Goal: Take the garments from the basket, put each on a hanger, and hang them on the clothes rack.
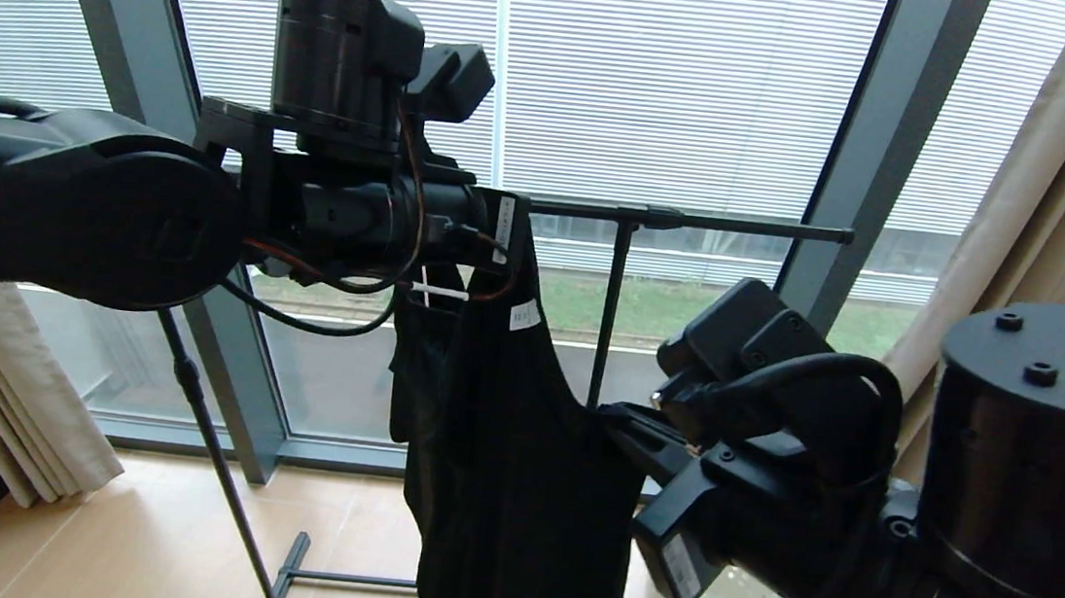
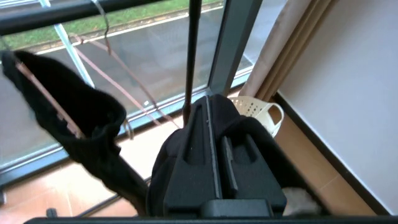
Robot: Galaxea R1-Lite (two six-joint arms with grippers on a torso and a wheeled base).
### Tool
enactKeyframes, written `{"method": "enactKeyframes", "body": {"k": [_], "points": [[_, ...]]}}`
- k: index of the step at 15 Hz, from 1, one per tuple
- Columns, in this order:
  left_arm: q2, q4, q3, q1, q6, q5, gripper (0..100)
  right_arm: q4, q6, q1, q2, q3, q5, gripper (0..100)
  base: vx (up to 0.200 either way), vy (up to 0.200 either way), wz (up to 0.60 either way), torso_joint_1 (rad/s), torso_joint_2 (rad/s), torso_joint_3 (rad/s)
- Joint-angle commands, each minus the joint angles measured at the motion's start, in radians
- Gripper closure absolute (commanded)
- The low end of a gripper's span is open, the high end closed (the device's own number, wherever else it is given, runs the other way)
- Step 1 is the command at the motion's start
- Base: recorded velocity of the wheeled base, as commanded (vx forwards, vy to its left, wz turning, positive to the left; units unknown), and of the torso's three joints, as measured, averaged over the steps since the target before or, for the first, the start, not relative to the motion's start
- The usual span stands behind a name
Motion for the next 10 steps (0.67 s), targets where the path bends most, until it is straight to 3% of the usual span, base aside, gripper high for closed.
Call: {"method": "enactKeyframes", "body": {"k": [1, 5, 10], "points": [[0.052, 0.000, -0.047, -0.007, 0.001, 0.000, 100, -0.002, 0.085, 0.049, 0.099, -0.059, 0.000, 100, 0.000, 0.000, 0.00, 0.000, 0.00, 0.000], [0.066, 0.026, -0.073, -0.023, -0.001, -0.001, 100, -0.017, 0.267, 0.105, 0.202, -0.156, -0.011, 100, 0.000, 0.000, 0.00, 0.000, 0.00, 0.000], [0.061, 0.028, -0.060, -0.023, -0.001, -0.001, 100, 0.001, 0.266, 0.099, 0.173, -0.154, -0.017, 100, 0.000, 0.000, 0.00, 0.000, 0.00, 0.000]]}}
